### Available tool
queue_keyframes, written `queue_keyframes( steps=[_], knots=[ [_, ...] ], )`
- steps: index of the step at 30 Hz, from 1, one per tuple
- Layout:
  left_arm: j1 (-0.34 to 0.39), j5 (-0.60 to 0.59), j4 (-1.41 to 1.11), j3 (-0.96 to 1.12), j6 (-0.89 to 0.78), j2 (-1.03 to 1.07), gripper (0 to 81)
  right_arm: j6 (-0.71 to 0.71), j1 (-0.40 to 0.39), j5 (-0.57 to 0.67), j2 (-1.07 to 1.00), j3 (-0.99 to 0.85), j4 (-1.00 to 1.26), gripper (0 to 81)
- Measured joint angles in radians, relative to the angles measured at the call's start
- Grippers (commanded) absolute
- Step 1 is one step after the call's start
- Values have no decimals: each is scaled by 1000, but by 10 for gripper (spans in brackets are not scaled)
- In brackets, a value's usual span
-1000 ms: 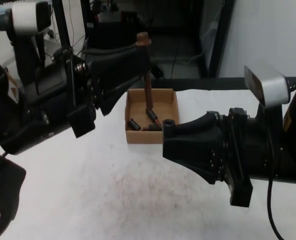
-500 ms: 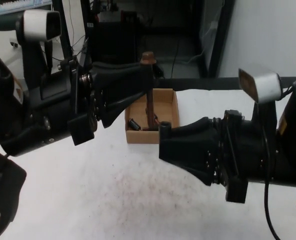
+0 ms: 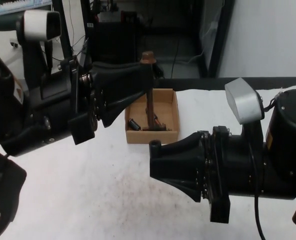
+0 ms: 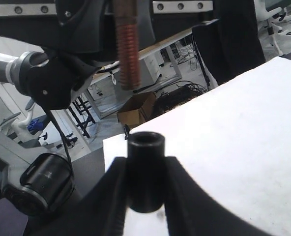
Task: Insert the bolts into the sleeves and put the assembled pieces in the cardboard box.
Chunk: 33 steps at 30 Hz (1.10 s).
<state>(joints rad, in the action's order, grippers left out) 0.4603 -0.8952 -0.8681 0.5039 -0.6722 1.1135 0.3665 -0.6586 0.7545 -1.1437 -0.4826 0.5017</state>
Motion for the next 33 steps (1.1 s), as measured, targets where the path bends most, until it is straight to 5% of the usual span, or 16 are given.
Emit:
queue_keyframes(
  steps=[20,33],
  knots=[
    [20,0,36,0,34,0,3,41,0,-21,0,-12,-5,8],
    [20,-3,104,0,343,0,3,11,0,27,0,-12,-5,8]
  ],
)
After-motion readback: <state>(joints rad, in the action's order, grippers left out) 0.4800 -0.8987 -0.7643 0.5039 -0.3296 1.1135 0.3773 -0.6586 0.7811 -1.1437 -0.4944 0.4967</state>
